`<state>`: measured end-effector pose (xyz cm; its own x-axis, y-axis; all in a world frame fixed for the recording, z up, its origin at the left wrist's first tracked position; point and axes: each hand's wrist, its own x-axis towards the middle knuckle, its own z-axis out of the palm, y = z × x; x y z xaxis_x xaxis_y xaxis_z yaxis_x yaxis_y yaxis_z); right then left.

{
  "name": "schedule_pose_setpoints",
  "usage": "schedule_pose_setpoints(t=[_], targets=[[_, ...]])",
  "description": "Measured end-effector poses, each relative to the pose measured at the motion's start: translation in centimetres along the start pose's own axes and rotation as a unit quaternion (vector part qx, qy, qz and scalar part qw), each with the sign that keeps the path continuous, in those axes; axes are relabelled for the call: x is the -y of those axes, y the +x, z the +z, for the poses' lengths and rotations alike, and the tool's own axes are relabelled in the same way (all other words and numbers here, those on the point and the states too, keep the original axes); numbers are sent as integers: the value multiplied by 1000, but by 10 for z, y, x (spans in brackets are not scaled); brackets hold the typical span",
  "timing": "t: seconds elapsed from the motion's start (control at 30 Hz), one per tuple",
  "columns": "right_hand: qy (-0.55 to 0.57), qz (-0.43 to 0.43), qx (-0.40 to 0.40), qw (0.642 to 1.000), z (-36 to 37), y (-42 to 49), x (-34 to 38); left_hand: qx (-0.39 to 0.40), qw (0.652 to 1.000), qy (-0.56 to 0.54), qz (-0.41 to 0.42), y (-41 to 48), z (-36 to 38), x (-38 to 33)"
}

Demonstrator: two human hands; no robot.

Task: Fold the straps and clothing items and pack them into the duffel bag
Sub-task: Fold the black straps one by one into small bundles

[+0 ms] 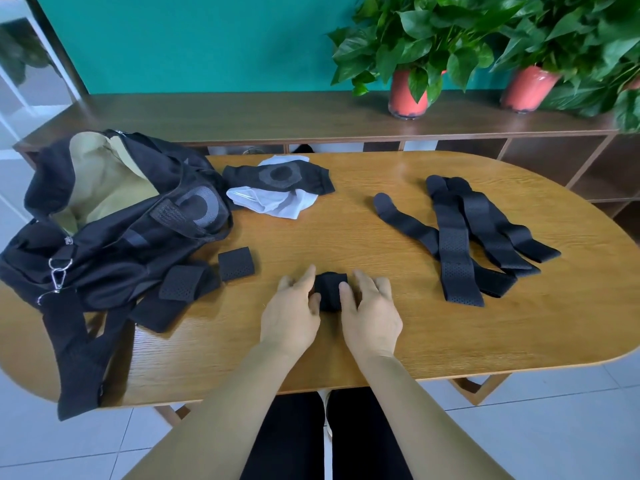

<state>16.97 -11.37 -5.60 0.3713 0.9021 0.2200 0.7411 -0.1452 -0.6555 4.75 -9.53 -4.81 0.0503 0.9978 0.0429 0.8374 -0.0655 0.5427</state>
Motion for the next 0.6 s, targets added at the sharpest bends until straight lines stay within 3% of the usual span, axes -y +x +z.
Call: schedule_pose_setpoints(t=[0.13, 0.23, 0.43, 0.6], targets=[[-25, -91, -42, 995, 6, -6, -3, 1, 998, 14, 55, -6, 1, 7], [-69, -101, -50, 991, 8, -7, 1, 30, 997, 30, 66, -2, 0, 7], [-18, 33, 78, 996, -3, -2, 9, 61, 997, 6, 42, 1, -5, -2], [166, 117, 83, 976, -10, -5, 12, 93, 979, -183, -14, -9, -7, -8]])
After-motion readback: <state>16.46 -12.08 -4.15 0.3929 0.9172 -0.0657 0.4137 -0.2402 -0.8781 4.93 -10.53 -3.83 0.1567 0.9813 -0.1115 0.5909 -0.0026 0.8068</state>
